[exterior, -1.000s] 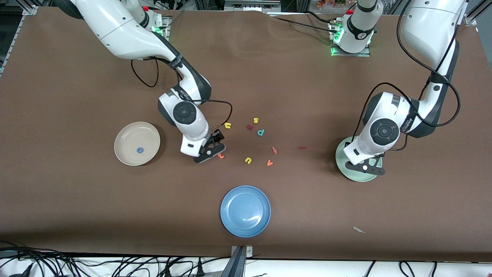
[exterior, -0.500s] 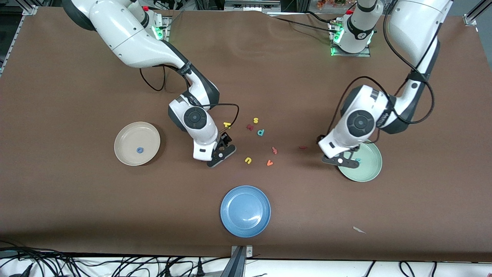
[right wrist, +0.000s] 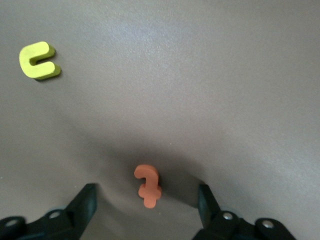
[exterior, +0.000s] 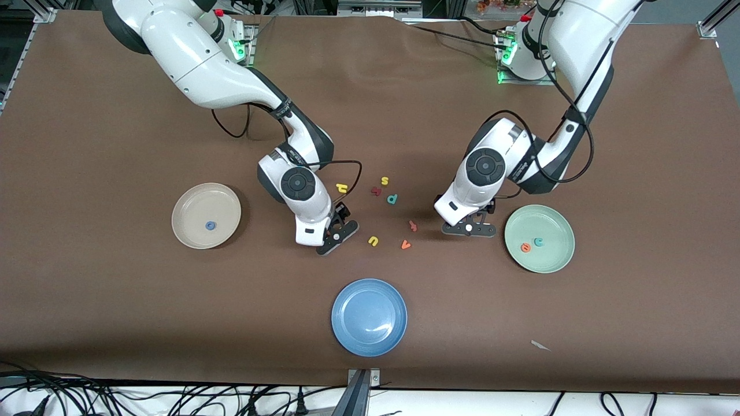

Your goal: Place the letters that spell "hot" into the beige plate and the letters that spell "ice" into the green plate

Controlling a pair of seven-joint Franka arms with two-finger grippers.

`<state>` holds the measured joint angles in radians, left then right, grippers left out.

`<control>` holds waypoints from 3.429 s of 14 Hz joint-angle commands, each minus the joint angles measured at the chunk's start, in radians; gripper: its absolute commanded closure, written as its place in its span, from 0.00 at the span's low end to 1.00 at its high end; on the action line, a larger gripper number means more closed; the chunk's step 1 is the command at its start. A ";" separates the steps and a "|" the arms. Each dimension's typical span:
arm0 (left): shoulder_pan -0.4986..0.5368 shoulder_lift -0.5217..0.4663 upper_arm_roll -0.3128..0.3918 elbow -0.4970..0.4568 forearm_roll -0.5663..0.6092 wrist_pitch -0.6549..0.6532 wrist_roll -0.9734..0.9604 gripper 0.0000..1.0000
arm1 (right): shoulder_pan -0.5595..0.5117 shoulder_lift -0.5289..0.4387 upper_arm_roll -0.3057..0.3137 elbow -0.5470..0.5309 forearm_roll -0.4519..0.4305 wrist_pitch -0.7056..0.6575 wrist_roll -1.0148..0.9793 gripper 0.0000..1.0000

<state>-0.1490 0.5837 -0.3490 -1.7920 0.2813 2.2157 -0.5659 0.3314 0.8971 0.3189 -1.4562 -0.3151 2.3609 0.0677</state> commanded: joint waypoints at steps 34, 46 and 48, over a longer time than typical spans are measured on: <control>-0.012 0.110 0.002 -0.001 0.237 0.143 1.164 0.39 | -0.101 -0.225 -0.162 -0.062 0.160 -0.348 0.155 1.00; 0.015 0.093 0.001 -0.001 0.240 0.136 1.164 1.00 | -0.354 -0.455 -0.207 -0.615 0.248 0.077 -0.114 0.70; 0.028 0.029 0.001 0.003 0.227 0.086 1.163 1.00 | -0.351 -0.454 -0.195 -0.583 0.299 0.051 -0.059 0.00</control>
<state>-0.1374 0.6836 -0.3450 -1.7868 0.4884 2.3524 0.5868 -0.0169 0.4839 0.1058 -2.0287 -0.0677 2.4212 -0.0271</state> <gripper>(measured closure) 0.894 0.670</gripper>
